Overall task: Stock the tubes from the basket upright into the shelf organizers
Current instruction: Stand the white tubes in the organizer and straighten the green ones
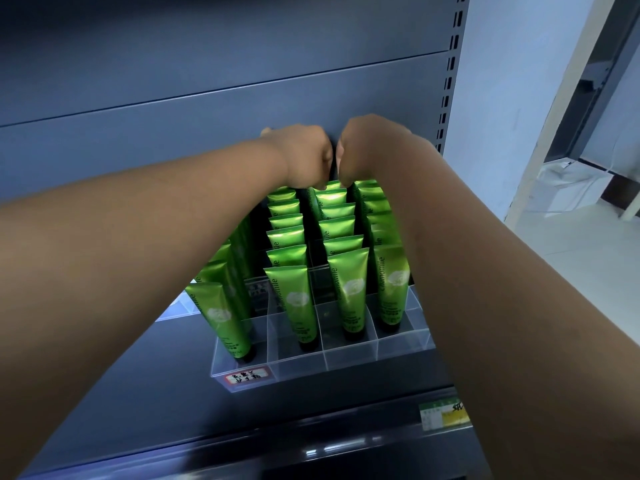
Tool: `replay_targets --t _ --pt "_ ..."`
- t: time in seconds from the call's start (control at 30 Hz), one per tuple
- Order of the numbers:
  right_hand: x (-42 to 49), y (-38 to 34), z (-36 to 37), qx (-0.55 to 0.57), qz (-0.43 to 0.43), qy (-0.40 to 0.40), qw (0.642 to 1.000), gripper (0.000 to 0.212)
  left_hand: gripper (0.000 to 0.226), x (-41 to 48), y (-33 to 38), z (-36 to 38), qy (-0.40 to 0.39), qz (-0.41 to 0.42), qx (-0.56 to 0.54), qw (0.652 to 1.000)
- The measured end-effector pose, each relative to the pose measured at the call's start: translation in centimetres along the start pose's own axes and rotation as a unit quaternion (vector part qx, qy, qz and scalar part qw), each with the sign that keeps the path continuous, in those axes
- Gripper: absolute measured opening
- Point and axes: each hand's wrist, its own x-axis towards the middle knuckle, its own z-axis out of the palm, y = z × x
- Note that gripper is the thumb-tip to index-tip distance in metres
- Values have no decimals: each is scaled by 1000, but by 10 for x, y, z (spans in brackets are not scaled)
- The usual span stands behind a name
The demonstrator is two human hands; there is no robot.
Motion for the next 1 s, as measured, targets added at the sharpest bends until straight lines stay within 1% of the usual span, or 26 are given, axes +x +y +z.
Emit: replay_targets --t 0.07,0.13,0.2,0.3,0.33,0.4,0.47,0.57,0.6,0.7,0.77,0.83,0.9,1.0 --pt "1 -1 1 -4 -1 -8 1000 36 5 0 0 1 -7 -7 -10 1000" --pt "1 -3 0 -11 -7 -17 1000 34 12 2 -2 4 -11 -4 -25 1000" --pt "2 -1 -2 -19 -15 -23 999 27 17 4 -5 5 -17 -1 -47 999" --pt "2 4 -6 -6 -36 15 999 11 16 5 -9 2 15 -9 -63 998" --pt "2 6 -7 4 -43 33 999 15 18 6 -11 0 34 -12 -61 998" --pt "1 5 -7 25 -49 44 998 22 20 7 -14 -2 57 -14 -41 997" --pt "-1 -1 -5 44 -41 33 998 21 20 8 -14 -1 52 -16 -10 998" --pt "2 -8 4 71 -14 18 997 25 8 10 -9 4 44 -18 37 998" --pt "3 -9 6 74 -6 22 997 27 8 10 -7 6 47 -19 53 997" --pt "8 -9 9 76 -4 38 996 22 12 11 -4 13 60 -29 91 994" --pt "8 -10 8 66 -11 38 997 18 21 14 -5 17 67 -31 110 991" --pt "6 -13 8 52 -18 36 998 18 20 16 -5 19 77 -31 115 990" --pt "5 -15 8 48 -22 41 998 22 9 16 -4 20 88 -35 107 990" --pt "3 -14 7 50 -17 61 997 18 11 15 -1 18 96 -49 75 991"
